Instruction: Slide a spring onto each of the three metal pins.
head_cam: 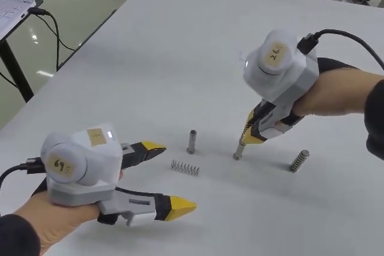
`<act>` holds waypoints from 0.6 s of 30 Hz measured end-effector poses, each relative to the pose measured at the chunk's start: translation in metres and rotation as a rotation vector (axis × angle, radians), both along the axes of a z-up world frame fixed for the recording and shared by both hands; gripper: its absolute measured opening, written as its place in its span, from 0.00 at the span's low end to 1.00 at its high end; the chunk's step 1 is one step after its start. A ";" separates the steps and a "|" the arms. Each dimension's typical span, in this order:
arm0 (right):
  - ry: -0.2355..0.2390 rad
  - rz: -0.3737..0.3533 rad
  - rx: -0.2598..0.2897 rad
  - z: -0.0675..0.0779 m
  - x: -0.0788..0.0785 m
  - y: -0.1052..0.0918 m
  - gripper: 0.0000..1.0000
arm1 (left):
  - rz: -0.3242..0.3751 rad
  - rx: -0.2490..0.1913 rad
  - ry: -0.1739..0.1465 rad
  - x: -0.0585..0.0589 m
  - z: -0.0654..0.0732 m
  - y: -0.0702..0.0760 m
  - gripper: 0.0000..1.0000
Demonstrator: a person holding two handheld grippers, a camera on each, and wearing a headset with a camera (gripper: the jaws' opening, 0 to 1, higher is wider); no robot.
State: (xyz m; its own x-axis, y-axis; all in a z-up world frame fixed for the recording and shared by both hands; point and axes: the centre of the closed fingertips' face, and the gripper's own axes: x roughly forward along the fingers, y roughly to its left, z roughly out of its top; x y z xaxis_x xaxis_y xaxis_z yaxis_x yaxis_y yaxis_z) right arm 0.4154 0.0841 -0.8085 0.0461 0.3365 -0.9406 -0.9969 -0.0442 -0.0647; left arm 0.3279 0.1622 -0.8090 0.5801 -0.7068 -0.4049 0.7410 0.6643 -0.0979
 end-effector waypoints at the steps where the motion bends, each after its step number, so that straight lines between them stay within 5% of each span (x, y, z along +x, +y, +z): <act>1: 0.002 -0.001 -0.004 -0.002 0.000 0.000 0.13 | 0.000 0.000 0.000 0.000 0.000 0.000 0.68; 18: 0.036 -0.023 -0.035 -0.028 0.001 -0.001 0.13 | 0.003 -0.003 0.003 0.002 -0.001 0.001 0.68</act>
State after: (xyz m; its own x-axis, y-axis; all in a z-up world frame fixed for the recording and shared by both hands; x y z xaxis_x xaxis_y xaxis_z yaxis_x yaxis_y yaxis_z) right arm 0.4168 0.0832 -0.8369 0.0197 0.3024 -0.9530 -0.9994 -0.0227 -0.0279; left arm 0.3298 0.1629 -0.8097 0.5814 -0.7059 -0.4047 0.7384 0.6666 -0.1019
